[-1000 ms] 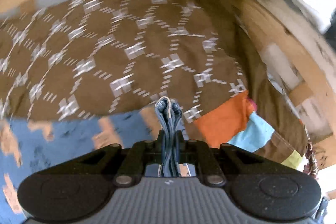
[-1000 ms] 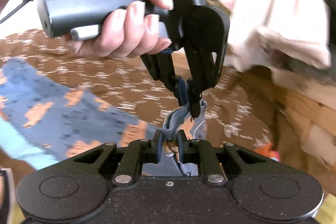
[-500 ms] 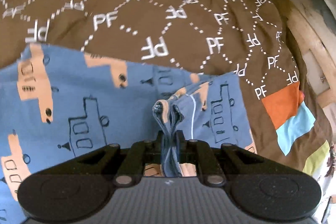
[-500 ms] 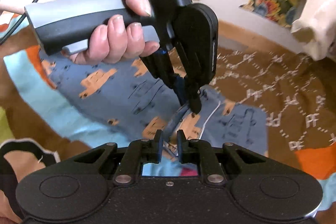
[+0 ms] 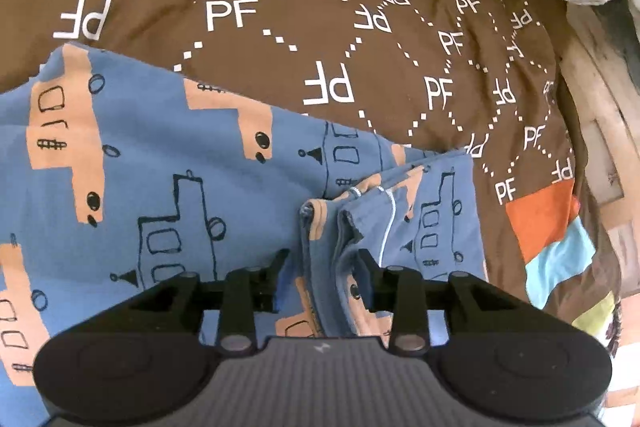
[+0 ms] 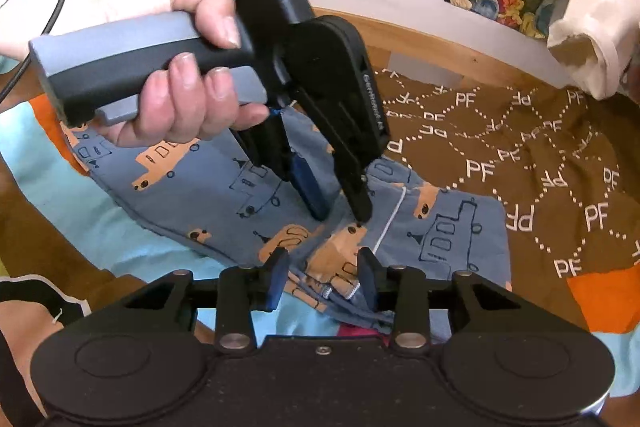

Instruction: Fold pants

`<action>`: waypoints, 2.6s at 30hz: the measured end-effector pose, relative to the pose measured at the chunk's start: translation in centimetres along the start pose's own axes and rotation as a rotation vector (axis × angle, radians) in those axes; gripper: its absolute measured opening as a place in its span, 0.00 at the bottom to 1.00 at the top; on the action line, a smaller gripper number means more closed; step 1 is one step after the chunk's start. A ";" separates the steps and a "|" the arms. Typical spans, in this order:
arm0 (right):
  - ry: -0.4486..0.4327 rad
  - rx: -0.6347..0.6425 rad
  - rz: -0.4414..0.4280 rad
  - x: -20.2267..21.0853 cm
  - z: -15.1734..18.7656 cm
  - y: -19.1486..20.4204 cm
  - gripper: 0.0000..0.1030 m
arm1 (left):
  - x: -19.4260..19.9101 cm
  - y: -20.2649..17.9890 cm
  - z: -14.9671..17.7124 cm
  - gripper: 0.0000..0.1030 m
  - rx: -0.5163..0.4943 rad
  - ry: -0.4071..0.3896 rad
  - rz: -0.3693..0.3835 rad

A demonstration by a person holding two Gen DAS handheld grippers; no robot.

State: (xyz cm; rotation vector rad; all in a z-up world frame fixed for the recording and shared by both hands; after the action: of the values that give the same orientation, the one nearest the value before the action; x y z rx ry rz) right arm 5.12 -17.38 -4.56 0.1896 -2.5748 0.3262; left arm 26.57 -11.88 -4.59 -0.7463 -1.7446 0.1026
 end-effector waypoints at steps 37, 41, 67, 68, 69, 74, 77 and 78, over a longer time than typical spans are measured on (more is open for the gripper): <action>0.123 -0.674 -0.204 -1.4 0.2 -6.0 0.20 | 0.3 -0.6 0.7 0.38 -0.043 0.005 -0.078; 0.124 -0.630 -0.187 -1.3 0.0 -5.7 0.21 | 0.4 -0.5 0.8 0.38 -0.046 0.007 -0.080; 0.121 -0.506 -0.142 -1.3 -0.5 -4.6 0.13 | 2.6 -3.2 0.5 0.86 -0.211 -0.203 -0.078; 0.121 -0.505 -0.143 -1.3 -0.5 -4.5 0.13 | 2.5 -3.2 0.4 0.88 -0.206 -0.200 -0.065; 0.121 -0.505 -0.143 -1.3 -0.5 -4.5 0.13 | 2.5 -3.1 0.4 0.89 -0.202 -0.196 -0.048; 0.121 -0.507 -0.144 -1.3 -0.5 -4.6 0.13 | 2.2 -2.1 0.5 0.87 -0.201 -0.182 -0.045; 0.118 -0.497 -0.141 -1.3 -0.5 -4.6 0.13 | 1.3 -1.8 0.3 0.60 -0.191 -0.147 -0.055; 0.117 -0.491 -0.139 -1.3 -0.5 -4.5 0.13 | 1.1 -1.9 0.3 0.56 -0.197 -0.140 -0.063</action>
State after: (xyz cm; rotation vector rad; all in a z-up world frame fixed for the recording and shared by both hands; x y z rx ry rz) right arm 7.38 -21.48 -3.95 0.1609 -2.4242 -0.3360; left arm 25.33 -12.76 -2.94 -0.8423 -1.9296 -0.0624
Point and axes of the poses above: each gripper's, at about its wrist camera, not at the fingertips, and x roughly against the way its jaws point, y to its left, z to its underside, the point moved 1 cm from there along -x, roughly the way its jaws point, and after that the axes turned 2 degrees about y, right-handed, at the moved point
